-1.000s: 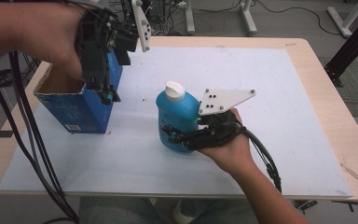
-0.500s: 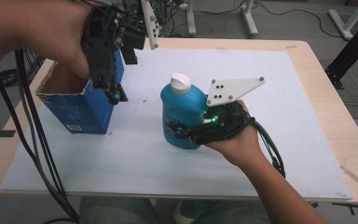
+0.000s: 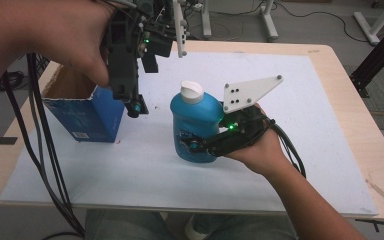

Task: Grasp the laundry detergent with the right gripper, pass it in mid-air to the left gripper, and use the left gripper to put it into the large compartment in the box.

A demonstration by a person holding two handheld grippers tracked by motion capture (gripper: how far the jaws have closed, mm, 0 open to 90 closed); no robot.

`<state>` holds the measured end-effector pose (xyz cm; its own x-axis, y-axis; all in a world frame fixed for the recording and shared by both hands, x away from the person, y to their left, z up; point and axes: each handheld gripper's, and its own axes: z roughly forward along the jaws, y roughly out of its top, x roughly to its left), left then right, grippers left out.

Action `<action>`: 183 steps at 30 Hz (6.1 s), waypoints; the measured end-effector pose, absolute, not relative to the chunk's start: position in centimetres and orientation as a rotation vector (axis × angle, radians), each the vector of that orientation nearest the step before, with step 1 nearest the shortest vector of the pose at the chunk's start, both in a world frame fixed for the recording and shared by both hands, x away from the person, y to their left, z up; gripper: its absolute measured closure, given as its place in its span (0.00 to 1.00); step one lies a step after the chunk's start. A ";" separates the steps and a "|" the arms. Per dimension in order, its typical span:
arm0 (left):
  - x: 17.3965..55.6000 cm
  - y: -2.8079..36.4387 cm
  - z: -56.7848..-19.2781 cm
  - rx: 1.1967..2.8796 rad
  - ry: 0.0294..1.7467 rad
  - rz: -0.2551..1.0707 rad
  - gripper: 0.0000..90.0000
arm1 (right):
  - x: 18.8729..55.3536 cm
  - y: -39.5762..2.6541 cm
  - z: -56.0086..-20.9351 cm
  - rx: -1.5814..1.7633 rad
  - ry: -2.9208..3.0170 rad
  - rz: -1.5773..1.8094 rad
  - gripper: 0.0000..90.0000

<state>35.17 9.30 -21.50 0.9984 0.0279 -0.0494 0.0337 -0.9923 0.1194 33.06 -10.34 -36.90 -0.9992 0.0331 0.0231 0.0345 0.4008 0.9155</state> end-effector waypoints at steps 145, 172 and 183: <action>33.7 5.1 -21.5 3.114 0.087 -0.031 0.42 | 34.0 -11.4 -33.6 -0.060 -2.653 -1.670 0.11; 36.4 9.7 -14.4 2.908 0.809 -0.050 0.42 | 34.1 -17.5 -29.1 -0.013 -3.130 -1.065 0.01; 38.7 14.6 -11.1 2.698 1.303 0.020 0.42 | 34.4 -17.7 -29.0 -0.019 -3.142 -1.030 0.01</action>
